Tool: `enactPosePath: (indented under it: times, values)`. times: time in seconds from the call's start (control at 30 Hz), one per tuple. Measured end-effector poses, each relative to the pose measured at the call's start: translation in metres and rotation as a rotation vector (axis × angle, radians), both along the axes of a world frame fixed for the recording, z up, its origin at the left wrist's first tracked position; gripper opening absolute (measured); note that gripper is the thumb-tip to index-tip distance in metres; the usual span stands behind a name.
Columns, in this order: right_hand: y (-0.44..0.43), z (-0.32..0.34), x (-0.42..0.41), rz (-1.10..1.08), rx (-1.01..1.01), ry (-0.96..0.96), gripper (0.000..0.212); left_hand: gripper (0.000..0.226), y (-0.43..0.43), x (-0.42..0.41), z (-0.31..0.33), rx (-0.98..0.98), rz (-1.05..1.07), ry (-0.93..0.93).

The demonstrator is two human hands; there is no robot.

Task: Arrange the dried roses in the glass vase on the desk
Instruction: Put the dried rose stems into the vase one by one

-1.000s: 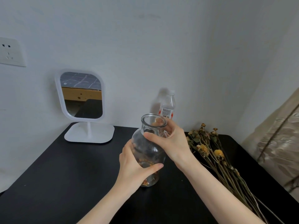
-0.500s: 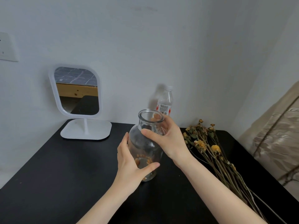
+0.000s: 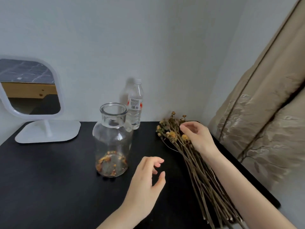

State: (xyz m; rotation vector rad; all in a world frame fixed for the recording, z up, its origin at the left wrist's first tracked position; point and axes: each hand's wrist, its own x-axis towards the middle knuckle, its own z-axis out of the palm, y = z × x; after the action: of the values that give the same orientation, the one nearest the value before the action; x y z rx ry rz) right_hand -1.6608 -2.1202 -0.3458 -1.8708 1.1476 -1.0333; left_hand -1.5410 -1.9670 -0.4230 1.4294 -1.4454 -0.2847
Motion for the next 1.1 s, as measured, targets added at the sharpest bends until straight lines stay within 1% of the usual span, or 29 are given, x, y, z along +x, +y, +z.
enactPosePath:
  times: [0.1, 0.17, 0.3, 0.37, 0.5, 0.6, 0.73, 1.0, 1.1]
  values:
    - [-0.021, -0.011, -0.039, -0.102, 0.049, 0.143, 0.007, 0.014, -0.041, -0.017, 0.001, 0.177, -0.044, 0.121]
    - [-0.030, -0.017, -0.057, -0.110, 0.076, 0.271, 0.006, 0.007, -0.070, -0.024, 0.003, 0.279, -0.040, 0.214]
    - [-0.038, -0.028, -0.069, -0.059, 0.122, 0.444, 0.007, 0.016, -0.115, -0.034, 0.002, 0.409, 0.028, 0.334]
    - [-0.040, -0.033, -0.065, -0.022, 0.102, 0.504, 0.009, 0.018, -0.128, -0.035, 0.000, 0.450, 0.070, 0.364]
    - [-0.044, -0.040, -0.048, 0.030, 0.058, 0.599, 0.021, 0.021, -0.141, -0.040, -0.006, 0.555, 0.070, 0.432]
    - [-0.047, -0.043, -0.038, 0.005, 0.036, 0.674, 0.020, 0.025, -0.145, -0.043, -0.009, 0.629, 0.076, 0.489]
    - [-0.049, -0.045, -0.035, -0.040, 0.047, 0.717, 0.013, 0.021, -0.150, -0.044, -0.009, 0.670, 0.109, 0.618]
    - [-0.052, -0.046, -0.039, -0.070, 0.073, 0.757, 0.023, 0.023, -0.150, -0.042, -0.006, 0.625, 0.172, 0.615]
    - [-0.054, -0.046, -0.040, -0.074, 0.076, 0.741, 0.022, 0.020, -0.148, -0.038, -0.001, 0.583, 0.172, 0.642]
